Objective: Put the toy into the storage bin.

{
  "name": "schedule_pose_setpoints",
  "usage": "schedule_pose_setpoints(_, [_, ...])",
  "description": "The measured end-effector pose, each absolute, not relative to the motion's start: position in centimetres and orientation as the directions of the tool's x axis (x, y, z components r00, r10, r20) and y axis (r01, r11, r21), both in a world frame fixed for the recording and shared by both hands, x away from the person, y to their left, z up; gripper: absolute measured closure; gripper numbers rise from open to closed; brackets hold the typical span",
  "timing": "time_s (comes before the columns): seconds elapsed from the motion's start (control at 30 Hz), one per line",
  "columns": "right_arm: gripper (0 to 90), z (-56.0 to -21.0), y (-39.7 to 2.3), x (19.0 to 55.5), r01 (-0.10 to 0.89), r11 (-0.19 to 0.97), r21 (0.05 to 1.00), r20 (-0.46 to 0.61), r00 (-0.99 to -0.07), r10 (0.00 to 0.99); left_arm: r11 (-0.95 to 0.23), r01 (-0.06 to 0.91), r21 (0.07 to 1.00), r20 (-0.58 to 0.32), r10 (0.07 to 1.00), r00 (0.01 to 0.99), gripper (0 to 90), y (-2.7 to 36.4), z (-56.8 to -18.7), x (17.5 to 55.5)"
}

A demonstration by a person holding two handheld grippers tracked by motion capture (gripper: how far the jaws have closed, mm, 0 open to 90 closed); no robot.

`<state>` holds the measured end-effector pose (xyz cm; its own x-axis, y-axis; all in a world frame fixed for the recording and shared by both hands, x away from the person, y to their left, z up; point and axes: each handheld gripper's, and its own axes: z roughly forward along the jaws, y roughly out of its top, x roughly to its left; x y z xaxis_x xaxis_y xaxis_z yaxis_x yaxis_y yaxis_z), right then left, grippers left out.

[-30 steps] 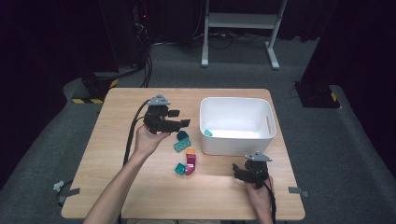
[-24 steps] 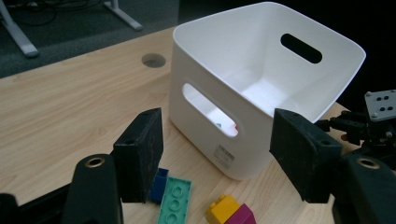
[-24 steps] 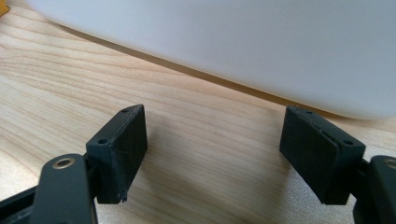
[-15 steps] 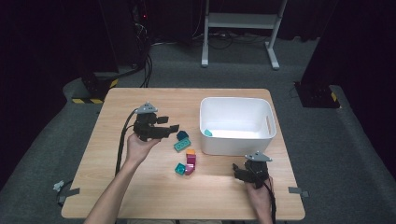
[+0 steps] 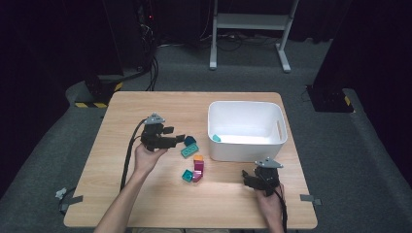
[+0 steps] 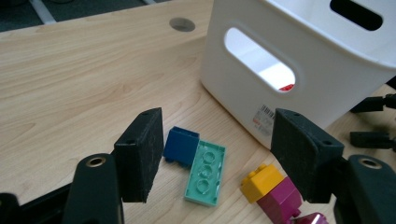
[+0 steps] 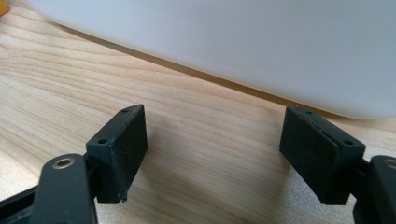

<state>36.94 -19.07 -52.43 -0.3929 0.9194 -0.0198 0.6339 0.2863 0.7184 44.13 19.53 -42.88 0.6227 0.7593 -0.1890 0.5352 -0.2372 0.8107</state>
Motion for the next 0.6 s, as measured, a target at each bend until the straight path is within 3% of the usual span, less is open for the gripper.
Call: schedule_pose_setpoints(0.6, [23.0,-52.4,-19.1,36.9,0.634,0.286,0.718,-0.02,-0.393,0.919,-0.251,0.572,0.781,-0.185,0.781,0.596,33.7,18.7,-46.4,45.8])
